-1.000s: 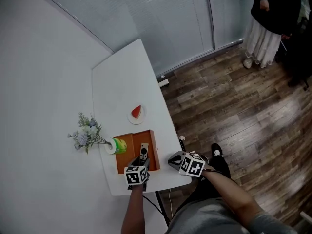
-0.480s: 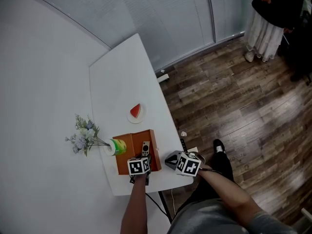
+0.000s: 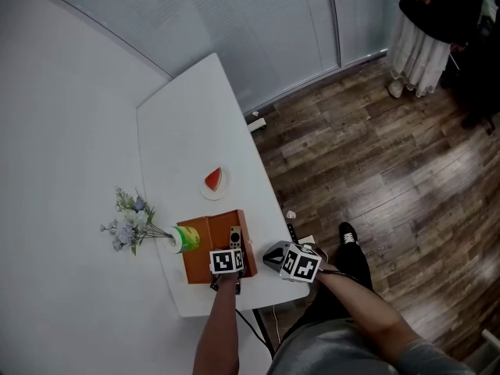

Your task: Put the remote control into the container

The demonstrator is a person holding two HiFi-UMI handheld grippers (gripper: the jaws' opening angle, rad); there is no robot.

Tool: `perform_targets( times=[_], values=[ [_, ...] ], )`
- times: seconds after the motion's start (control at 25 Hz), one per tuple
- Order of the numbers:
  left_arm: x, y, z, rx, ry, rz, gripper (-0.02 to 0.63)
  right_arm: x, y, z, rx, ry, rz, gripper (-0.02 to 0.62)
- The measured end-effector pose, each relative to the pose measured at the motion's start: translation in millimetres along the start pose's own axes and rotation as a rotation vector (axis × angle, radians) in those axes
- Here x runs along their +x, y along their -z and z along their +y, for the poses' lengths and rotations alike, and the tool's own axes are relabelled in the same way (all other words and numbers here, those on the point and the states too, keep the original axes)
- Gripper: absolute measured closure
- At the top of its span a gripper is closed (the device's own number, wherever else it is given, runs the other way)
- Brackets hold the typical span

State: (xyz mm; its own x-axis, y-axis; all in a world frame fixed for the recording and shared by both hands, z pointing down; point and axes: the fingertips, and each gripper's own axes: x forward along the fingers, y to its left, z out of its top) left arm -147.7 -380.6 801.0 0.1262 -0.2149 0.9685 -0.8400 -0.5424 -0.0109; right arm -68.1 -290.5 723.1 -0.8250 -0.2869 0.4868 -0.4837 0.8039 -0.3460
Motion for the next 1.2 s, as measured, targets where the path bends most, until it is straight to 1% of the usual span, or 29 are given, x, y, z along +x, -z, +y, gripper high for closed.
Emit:
perform_targets(
  times=[0.08, 0.2, 0.52, 0.72, 0.8, 0.96, 1.12, 1.2],
  values=[
    [3, 2, 0, -0.009, 0.000, 0.013, 0.405, 1, 1, 0, 0.002, 0.000, 0.004, 0.578],
    [8, 1, 2, -0.015, -0.005, 0.010, 0.403, 5, 3, 0, -0.004, 0.001, 0.011, 0.578],
    [8, 0, 1, -0.003, -0.004, 0.003, 0.399, 10, 1, 3, -0.008, -0.011, 0.021, 0.578],
    [5, 1, -2, 0.006, 0.008, 0.008, 0.394, 8, -2, 7, -0.037, -0.015, 0.036, 0.578],
    [1, 2, -3, 0.028, 0.009, 0.014, 0.387, 8, -4, 8, -0.037, -0.018, 0.033, 0.578],
    [-8, 1, -4, 0.114, -0.012, -0.015, 0.383, 9, -8, 9, -0.045, -0.018, 0.030, 0.578],
    [-18, 5, -5, 0.206, -0.042, -0.052, 0.383, 3, -15, 6, -0.061, 0.004, 0.011, 0.578],
    [-27, 8, -6, 0.233, -0.052, -0.074, 0.385, 1, -18, 6, -0.066, 0.008, 0.010, 0.578]
  ],
)
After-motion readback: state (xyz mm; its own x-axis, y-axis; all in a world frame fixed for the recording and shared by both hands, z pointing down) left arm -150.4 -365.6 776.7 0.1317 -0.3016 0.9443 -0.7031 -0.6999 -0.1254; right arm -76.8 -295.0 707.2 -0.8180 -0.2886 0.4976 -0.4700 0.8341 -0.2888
